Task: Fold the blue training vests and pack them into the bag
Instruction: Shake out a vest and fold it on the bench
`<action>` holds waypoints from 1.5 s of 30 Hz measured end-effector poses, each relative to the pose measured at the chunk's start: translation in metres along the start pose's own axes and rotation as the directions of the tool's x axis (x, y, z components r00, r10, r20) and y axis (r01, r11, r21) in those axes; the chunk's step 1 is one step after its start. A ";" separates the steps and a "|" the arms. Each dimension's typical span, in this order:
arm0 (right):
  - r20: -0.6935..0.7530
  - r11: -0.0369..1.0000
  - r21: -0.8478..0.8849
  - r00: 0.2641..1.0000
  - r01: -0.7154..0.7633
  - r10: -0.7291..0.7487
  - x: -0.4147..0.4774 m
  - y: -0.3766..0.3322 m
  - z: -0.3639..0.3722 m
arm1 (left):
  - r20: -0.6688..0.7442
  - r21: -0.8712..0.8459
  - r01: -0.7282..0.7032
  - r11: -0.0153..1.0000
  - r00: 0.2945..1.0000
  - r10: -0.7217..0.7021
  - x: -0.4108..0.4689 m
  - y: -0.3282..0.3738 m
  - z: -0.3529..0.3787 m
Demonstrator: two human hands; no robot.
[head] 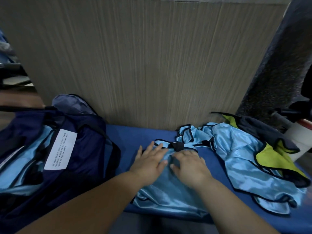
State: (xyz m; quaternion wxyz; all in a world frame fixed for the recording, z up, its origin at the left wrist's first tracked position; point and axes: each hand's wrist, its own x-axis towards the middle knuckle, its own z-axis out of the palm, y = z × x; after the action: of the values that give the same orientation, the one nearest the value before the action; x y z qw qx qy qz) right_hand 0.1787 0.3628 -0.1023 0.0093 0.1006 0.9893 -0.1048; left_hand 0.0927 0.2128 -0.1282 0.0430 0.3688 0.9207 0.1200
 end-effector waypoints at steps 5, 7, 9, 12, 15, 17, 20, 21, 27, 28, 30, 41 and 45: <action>0.197 0.996 -0.074 0.980 0.043 -0.028 -0.004 0.022 0.023 | 0.181 0.152 -0.066 0.986 0.983 0.038 -0.009 -0.004 0.019; 0.170 0.998 -0.048 0.985 0.028 -0.019 -0.004 0.028 0.027 | 0.199 0.137 -0.064 0.989 0.979 0.036 -0.009 -0.006 0.020; 0.162 1.000 -0.027 0.987 0.015 -0.011 -0.003 0.032 0.028 | 0.212 0.144 -0.075 0.987 0.976 0.043 -0.010 -0.008 0.020; 0.137 1.000 0.016 0.990 0.010 -0.012 -0.003 0.036 0.026 | 0.204 0.142 -0.073 0.987 0.978 0.043 -0.012 -0.009 0.022; -0.077 0.995 0.102 0.997 -0.018 0.026 -0.003 0.046 0.023 | 0.186 0.134 -0.064 0.989 0.982 0.038 -0.014 -0.009 0.022; -0.222 0.980 0.189 0.969 -0.064 0.106 -0.003 0.052 0.020 | 0.149 0.104 -0.066 0.992 0.988 0.050 -0.015 -0.009 0.021; -0.255 0.912 0.381 0.931 -0.150 0.260 -0.001 0.055 0.017 | -0.085 -0.025 -0.002 1.000 0.996 0.000 -0.016 -0.008 0.016; -0.220 0.883 0.427 0.925 -0.195 0.311 0.001 0.055 0.016 | -0.189 -0.054 0.044 0.998 0.980 -0.053 -0.013 -0.008 0.014; -0.045 0.708 0.628 0.893 -0.324 0.449 0.017 0.055 0.007 | -0.142 -0.157 0.332 0.930 0.925 -0.354 0.032 -0.020 -0.003; -0.033 0.686 0.651 0.890 -0.326 0.455 0.020 0.056 0.005 | -0.071 -0.172 0.362 0.916 0.923 -0.378 0.039 -0.023 -0.005; -0.023 0.672 0.666 0.891 -0.325 0.454 0.025 0.057 0.002 | 0.013 -0.172 0.391 0.904 0.918 -0.395 0.052 -0.032 -0.006; -0.043 0.526 0.831 0.923 -0.179 0.382 0.042 0.068 0.001 | 0.079 -0.286 0.218 0.933 0.976 -0.204 0.068 -0.047 -0.024; -0.215 0.467 0.884 0.894 0.007 0.393 0.046 0.073 0.002 | -0.175 -0.468 0.107 0.877 0.962 -0.211 0.068 -0.044 -0.043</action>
State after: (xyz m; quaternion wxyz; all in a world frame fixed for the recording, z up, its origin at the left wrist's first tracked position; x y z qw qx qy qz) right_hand 0.1484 0.4410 -0.1208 -0.2273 0.2239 0.7618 -0.5639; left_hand 0.0067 0.2206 -0.0976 0.0353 0.2556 0.8933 0.3681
